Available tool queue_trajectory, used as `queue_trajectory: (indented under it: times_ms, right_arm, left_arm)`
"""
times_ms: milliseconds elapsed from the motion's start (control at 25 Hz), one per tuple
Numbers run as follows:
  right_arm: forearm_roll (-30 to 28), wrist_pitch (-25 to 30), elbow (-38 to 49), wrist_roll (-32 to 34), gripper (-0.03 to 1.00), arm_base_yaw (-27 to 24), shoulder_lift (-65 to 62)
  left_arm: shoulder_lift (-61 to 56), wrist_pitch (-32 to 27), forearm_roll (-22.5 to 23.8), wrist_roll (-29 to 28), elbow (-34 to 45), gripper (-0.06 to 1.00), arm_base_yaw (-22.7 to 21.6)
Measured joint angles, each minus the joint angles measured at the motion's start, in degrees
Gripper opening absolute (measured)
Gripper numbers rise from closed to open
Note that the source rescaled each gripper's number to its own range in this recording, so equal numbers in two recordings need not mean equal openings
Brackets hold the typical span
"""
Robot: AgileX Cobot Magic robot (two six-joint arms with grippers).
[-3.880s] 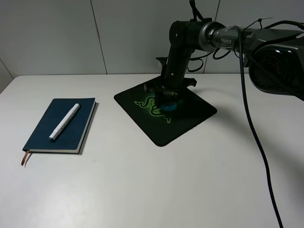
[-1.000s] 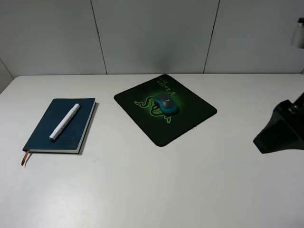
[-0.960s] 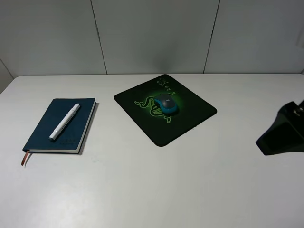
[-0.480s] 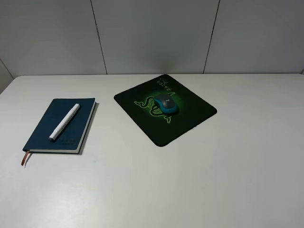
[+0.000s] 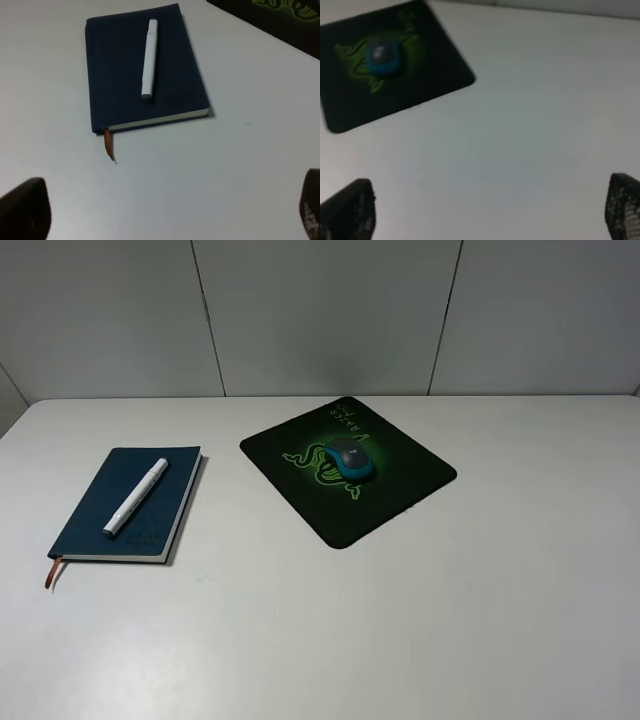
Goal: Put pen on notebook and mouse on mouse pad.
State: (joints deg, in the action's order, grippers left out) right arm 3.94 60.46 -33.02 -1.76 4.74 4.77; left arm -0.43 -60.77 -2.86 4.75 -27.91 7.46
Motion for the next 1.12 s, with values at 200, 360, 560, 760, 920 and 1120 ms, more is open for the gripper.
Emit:
queue_trajectory:
  times_ms: [200,360,560,760,920,1120]
  right_arm:
    - [-0.05,-0.40,4.73,0.00,1.00,-5.87,-4.94]
    - [-0.11,-1.24,4.99,0.00,1.00,-6.25,-5.01]
    - [-0.11,-1.29,4.99,0.00,1.00,-6.25,-5.01]
    - [-0.11,-1.29,4.99,0.00,1.00,-6.25,-5.01]
    - [-0.11,-1.29,4.99,0.00,1.00,-6.25,-5.01]
    - [-0.11,-1.29,4.99,0.00,1.00,-6.25,-5.01]
  left_arm:
    - [0.00,0.00,0.00,0.00,0.00,1.00,0.00]
    - [0.00,0.00,0.00,0.00,0.00,1.00,0.00]
    - [0.00,0.00,0.00,0.00,0.00,1.00,0.00]
    - [0.00,0.00,0.05,0.00,0.00,1.00,0.00]
    - [0.00,0.05,0.10,0.00,0.00,1.00,0.00]
    - [0.00,0.05,0.10,0.00,0.00,1.00,0.00]
